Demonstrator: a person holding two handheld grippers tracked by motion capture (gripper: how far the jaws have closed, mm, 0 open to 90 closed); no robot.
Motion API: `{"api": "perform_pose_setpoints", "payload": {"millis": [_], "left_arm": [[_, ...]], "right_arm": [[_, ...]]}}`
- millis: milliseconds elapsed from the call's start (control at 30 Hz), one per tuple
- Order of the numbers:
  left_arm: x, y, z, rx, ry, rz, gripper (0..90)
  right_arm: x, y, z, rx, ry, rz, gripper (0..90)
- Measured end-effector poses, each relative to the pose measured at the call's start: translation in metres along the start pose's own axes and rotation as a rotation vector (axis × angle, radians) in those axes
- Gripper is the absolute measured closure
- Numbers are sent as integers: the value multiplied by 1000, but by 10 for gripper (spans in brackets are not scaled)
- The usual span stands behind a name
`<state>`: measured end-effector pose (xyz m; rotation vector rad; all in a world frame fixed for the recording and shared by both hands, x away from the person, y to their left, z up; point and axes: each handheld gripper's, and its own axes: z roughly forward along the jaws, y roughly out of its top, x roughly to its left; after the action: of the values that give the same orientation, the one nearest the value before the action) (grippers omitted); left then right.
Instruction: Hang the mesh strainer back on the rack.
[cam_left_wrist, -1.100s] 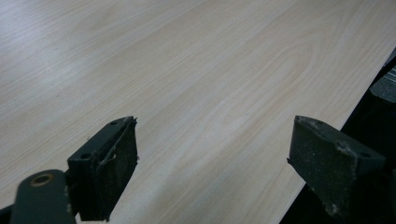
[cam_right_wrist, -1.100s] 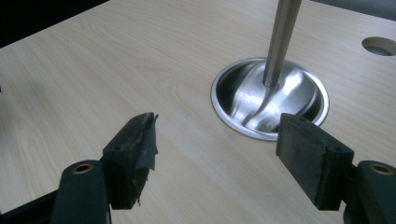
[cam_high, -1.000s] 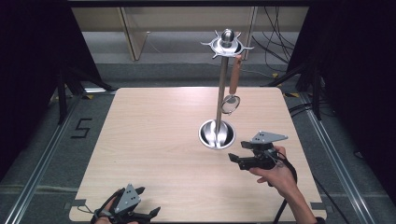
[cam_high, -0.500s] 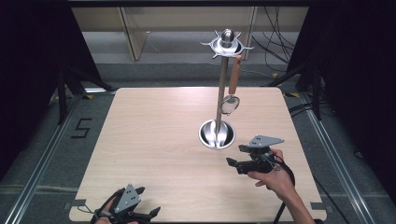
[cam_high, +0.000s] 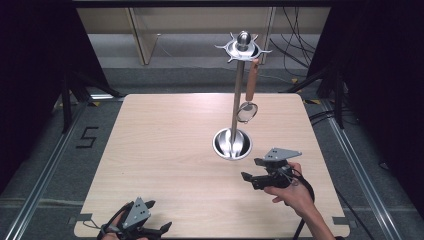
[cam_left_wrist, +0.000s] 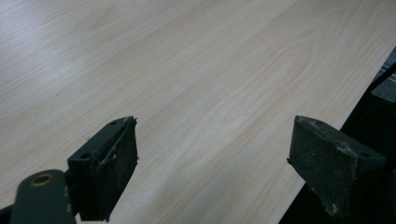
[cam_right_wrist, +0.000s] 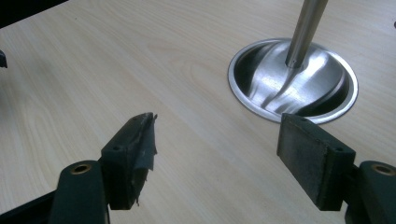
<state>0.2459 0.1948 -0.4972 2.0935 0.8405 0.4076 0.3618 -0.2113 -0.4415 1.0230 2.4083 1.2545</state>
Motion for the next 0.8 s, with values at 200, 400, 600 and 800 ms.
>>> {"api": "perform_pose_setpoints", "payload": {"millis": [200, 400, 600, 800], "left_arm": [[0, 0, -1, 11, -1, 3, 148], [1, 0, -1, 22, 0, 14, 148], [0, 0, 0, 10, -2, 2, 148], [4, 2, -2, 18, 0, 66, 148]], "right_arm": [[1, -3, 2, 13, 2, -1, 289], [4, -5, 3, 1, 1, -4, 289], [9, -9, 4, 6, 15, -6, 287], [10, -13, 6, 22, 23, -22, 286]]}}
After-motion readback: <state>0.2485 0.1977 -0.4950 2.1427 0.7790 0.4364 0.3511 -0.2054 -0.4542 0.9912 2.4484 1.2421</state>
